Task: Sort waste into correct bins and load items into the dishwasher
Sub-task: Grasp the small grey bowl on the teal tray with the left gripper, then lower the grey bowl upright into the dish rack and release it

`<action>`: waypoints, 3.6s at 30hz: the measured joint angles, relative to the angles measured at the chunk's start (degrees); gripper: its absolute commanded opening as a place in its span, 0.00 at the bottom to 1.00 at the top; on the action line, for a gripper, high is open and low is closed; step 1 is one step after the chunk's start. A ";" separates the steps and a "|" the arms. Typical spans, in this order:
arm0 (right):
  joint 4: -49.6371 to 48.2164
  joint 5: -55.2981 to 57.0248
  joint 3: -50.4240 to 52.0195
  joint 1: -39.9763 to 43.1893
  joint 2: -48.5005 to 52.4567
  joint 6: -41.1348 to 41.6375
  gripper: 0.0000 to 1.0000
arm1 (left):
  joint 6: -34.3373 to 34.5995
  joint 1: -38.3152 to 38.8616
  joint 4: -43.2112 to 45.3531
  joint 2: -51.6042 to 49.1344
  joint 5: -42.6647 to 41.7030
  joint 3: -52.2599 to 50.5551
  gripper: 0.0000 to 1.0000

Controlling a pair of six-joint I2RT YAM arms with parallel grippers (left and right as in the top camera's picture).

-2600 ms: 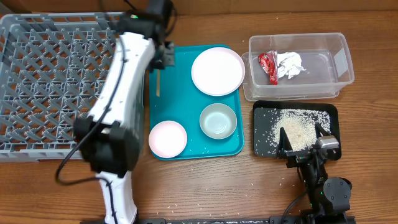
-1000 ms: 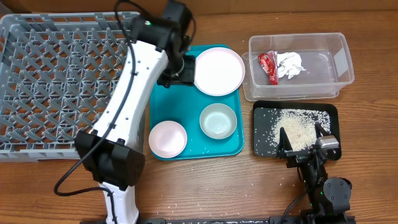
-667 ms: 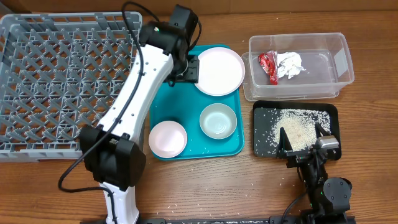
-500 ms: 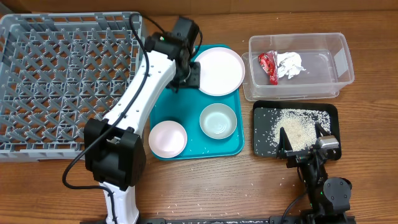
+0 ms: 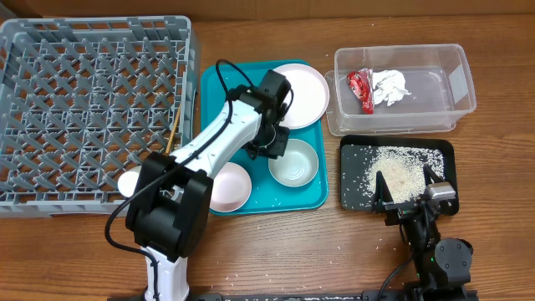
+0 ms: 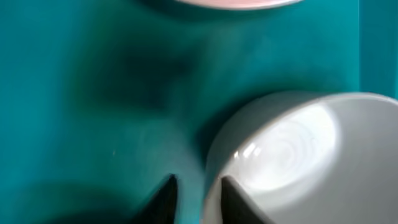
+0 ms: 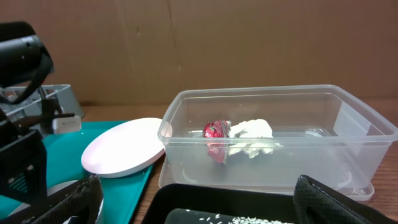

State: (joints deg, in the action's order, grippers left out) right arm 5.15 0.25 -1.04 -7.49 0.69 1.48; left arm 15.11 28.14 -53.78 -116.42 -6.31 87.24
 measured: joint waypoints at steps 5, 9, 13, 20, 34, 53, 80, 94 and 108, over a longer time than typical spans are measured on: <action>0.02 0.00 0.00 0.00 0.00 0.02 1.00 | 1.27 -0.15 0.37 0.02 0.35 -0.20 0.04; -0.04 -0.02 0.00 0.00 0.02 0.00 1.00 | 2.69 -0.90 -7.87 -0.02 1.92 5.66 0.04; 0.04 -0.02 0.00 0.00 0.00 -0.02 1.00 | 3.10 -2.84 -19.96 0.17 8.94 20.02 0.04; 0.04 -0.04 0.00 0.00 0.00 -0.02 1.00 | 8.20 -5.81 -35.17 4.22 40.74 31.32 0.04; 0.00 -0.04 0.00 0.00 0.00 0.00 1.00 | 20.13 -17.75 -29.88 4.44 72.98 22.99 0.04; 0.02 -0.02 0.00 0.00 0.00 0.00 1.00 | 6.21 -19.41 -9.57 -0.44 72.87 16.92 0.04; 0.00 -0.02 0.00 0.00 0.00 -0.02 1.00 | 7.26 -15.37 -22.53 -6.51 81.29 16.90 0.04; 0.02 -0.04 0.00 0.00 0.00 0.00 1.00 | 8.33 -15.52 -23.85 -6.54 81.59 16.90 0.04; -0.02 -0.04 0.00 0.00 0.00 -0.02 1.00 | 8.50 -16.15 -25.51 -6.84 82.47 16.90 0.04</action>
State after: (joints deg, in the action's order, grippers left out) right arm 5.13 0.21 -1.04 -7.49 0.69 1.45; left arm 23.62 11.99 -79.29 -123.26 76.16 104.14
